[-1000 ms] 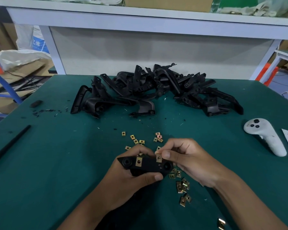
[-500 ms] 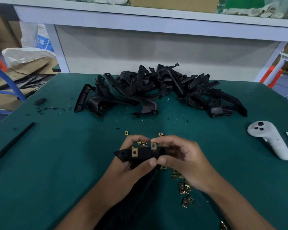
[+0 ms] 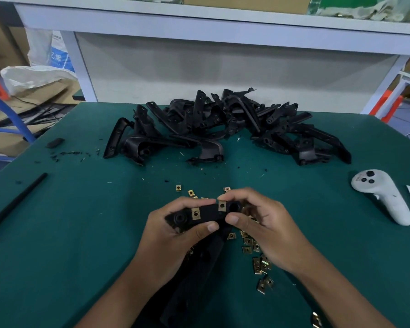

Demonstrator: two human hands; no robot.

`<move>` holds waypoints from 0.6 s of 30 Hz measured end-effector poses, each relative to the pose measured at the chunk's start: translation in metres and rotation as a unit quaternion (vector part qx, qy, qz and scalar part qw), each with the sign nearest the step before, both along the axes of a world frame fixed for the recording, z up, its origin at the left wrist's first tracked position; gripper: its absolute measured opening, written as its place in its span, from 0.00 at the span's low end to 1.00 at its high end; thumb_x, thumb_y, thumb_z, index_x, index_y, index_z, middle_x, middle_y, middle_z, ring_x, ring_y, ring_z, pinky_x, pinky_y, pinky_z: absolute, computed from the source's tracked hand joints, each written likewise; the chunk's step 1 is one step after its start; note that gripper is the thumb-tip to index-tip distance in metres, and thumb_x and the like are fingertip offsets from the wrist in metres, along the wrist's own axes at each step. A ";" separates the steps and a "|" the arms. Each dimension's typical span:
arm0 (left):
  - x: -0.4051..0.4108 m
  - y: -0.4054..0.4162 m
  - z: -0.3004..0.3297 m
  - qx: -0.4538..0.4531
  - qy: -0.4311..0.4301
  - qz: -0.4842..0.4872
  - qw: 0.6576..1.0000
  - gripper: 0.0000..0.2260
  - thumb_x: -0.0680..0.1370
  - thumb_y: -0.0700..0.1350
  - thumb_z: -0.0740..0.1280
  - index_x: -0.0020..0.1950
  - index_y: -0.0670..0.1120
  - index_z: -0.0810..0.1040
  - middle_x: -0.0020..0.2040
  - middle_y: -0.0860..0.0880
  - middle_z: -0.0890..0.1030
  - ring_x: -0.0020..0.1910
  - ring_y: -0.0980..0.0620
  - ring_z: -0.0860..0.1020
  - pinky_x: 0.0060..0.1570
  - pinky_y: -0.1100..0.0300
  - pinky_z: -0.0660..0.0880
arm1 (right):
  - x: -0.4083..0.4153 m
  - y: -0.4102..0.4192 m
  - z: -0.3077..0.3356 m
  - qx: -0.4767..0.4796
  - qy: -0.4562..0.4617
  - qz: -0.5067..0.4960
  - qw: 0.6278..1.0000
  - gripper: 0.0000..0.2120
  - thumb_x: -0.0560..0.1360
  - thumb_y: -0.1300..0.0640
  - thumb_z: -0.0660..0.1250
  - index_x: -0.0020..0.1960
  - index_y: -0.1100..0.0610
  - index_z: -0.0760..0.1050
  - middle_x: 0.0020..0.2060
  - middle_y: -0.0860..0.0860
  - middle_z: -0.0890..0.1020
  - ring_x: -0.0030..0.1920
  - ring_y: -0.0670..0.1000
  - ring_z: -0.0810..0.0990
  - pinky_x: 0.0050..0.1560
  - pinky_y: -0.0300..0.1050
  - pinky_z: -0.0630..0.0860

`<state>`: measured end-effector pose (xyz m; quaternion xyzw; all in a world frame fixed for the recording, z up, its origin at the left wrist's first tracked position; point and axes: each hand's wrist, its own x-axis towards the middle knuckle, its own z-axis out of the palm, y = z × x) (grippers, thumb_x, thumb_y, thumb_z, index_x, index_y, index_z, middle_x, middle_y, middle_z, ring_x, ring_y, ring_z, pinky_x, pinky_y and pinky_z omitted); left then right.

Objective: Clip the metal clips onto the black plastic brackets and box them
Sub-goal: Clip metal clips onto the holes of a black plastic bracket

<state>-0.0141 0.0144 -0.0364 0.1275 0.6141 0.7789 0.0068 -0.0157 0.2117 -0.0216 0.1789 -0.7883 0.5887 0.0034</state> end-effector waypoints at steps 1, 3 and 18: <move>0.000 0.000 0.001 -0.005 -0.001 0.003 1.000 0.13 0.67 0.41 0.79 0.51 0.48 0.87 0.50 0.44 0.87 0.50 0.48 0.86 0.51 0.60 0.81 | 0.000 0.000 0.000 0.011 0.006 -0.003 1.000 0.13 0.76 0.37 0.68 0.59 0.38 0.79 0.52 0.42 0.83 0.52 0.45 0.82 0.49 0.32 0.74; 0.000 0.001 0.002 -0.013 -0.003 0.008 1.000 0.14 0.66 0.42 0.78 0.51 0.47 0.86 0.50 0.44 0.87 0.50 0.47 0.86 0.51 0.60 0.81 | -0.001 0.000 -0.001 0.024 0.018 -0.004 1.000 0.12 0.77 0.37 0.67 0.59 0.39 0.79 0.52 0.41 0.82 0.52 0.45 0.81 0.49 0.32 0.74; -0.002 -0.001 0.003 -0.022 0.025 0.056 0.998 0.14 0.62 0.43 0.79 0.45 0.45 0.84 0.42 0.45 0.86 0.41 0.52 0.83 0.45 0.63 0.81 | 0.002 -0.007 -0.010 0.007 0.063 -0.025 0.998 0.13 0.75 0.39 0.72 0.58 0.37 0.78 0.50 0.40 0.81 0.51 0.44 0.80 0.50 0.31 0.73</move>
